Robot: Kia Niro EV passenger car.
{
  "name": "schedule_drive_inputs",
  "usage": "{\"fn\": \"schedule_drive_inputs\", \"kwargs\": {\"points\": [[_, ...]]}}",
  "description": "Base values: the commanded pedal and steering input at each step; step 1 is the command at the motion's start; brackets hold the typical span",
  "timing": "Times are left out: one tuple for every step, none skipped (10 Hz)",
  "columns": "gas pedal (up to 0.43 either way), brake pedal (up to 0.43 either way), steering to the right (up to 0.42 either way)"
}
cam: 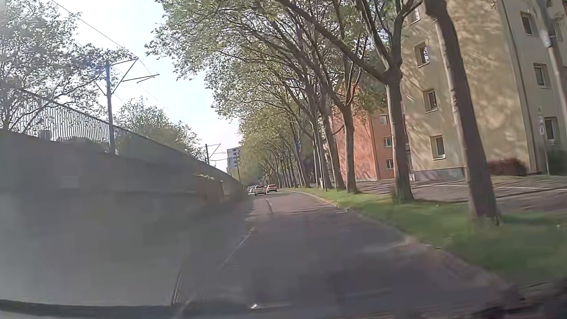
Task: Follow the waypoints while adhering to traffic rules and regulations
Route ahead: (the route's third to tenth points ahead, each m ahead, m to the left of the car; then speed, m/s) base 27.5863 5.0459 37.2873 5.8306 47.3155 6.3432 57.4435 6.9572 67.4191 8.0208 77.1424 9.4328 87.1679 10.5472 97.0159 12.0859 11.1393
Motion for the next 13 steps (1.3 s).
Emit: {"fn": "schedule_drive_inputs", "kwargs": {"points": [[0.130,0.000,-0.007],[0.130,0.000,-0.006],[0.130,0.000,-0.006],[0.130,0.000,-0.006],[0.130,0.000,-0.006],[0.130,0.000,-0.006],[0.130,0.000,-0.006],[0.130,0.000,-0.006],[0.130,0.000,-0.006],[0.130,0.000,-0.006],[0.130,0.000,-0.005],[0.130,0.000,-0.005],[0.130,0.000,-0.005]]}}
